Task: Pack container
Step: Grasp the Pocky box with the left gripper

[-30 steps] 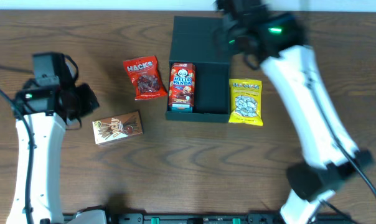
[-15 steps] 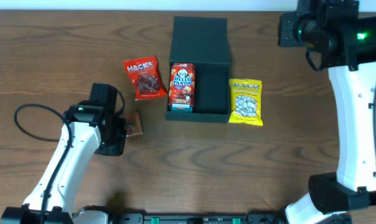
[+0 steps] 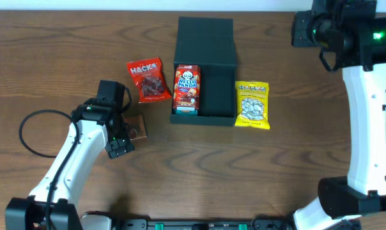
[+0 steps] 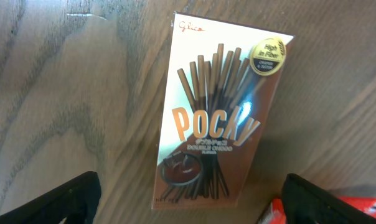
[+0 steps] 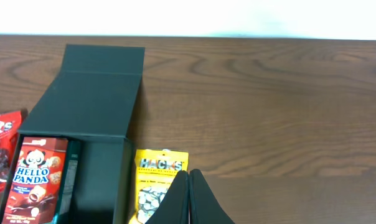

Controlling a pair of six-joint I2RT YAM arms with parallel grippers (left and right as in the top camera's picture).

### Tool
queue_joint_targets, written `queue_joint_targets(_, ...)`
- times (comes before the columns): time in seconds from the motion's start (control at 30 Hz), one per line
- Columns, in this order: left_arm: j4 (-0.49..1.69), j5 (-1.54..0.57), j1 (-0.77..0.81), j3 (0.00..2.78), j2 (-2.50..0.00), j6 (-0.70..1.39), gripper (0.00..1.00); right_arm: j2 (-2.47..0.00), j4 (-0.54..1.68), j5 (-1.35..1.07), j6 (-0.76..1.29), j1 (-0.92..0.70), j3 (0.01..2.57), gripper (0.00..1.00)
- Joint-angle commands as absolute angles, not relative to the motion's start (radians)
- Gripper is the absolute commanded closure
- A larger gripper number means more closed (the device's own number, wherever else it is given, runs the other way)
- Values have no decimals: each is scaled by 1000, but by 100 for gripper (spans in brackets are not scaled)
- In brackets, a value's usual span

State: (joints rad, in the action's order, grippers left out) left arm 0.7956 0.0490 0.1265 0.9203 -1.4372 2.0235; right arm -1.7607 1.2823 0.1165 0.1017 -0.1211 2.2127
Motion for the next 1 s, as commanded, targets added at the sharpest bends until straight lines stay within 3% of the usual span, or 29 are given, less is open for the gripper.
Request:
queue_joint_targets(0.0, 791, 67, 130, 917, -1469, 2064, 5, -1760, 1282, 112, 100, -103, 2212, 96)
queue_joint_targets(0.1, 754, 70, 130, 917, -1518, 2036, 5, -1760, 1282, 112, 99, -103, 2212, 96)
queue_joint_targets(0.2, 636, 47, 126, 917, -1591, 1840, 5, -1760, 1284, 112, 99, -103, 2212, 95)
queue_joint_targets(0.77, 611, -27, 97, 917, -1723, 1765, 5, -1766, 1284, 112, 99, -103, 2210, 93)
queue_joint_targets(0.87, 612, -26, 97, 917, -1728, 1750, 0, -1767, 1284, 112, 99, -103, 2209, 92)
queue_joint_targets(0.97, 612, -11, 97, 917, -1728, 1723, 14, -1767, 1284, 112, 99, -103, 2207, 93)
